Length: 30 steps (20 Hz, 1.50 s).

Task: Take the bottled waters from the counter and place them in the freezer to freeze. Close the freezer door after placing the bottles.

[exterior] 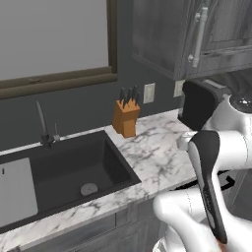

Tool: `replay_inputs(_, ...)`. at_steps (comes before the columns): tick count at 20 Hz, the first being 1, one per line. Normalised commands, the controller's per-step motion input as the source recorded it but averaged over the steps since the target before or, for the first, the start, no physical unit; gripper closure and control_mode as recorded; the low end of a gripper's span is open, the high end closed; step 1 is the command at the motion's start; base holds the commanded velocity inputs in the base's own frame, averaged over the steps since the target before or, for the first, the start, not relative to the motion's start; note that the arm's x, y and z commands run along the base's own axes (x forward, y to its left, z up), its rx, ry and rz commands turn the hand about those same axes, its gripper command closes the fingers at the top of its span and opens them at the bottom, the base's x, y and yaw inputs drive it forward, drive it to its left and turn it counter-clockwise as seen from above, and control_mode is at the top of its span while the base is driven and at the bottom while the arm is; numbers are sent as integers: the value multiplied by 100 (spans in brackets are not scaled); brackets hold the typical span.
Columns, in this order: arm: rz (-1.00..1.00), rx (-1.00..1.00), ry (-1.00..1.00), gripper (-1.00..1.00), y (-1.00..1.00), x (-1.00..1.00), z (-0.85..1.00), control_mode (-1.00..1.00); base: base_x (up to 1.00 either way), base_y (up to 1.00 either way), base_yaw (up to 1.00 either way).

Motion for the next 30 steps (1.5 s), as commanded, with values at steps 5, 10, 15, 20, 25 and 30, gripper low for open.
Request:
replay_inputs(5, 17, 0, -37, -100, -76, 7, 0, -100, 0, 0, 0)
replay_inputs(10, 25, 0, -42, -100, -73, 12, 0, -100, 0, 0, 0)
replay_inputs(15, 26, 0, -24, -100, -72, 31, 0, -100, 0, 0, 0)
replay_inputs(20, 30, 0, -10, -100, -76, 38, -4, -100, 0, 0, 0)
replay_inputs(25, 33, 0, -14, -100, -44, 24, -32, -100, 0, 0, 0)
replay_inputs(30, 22, -1, -15, -100, -4, 1, -33, -100, 0, 0, 0)
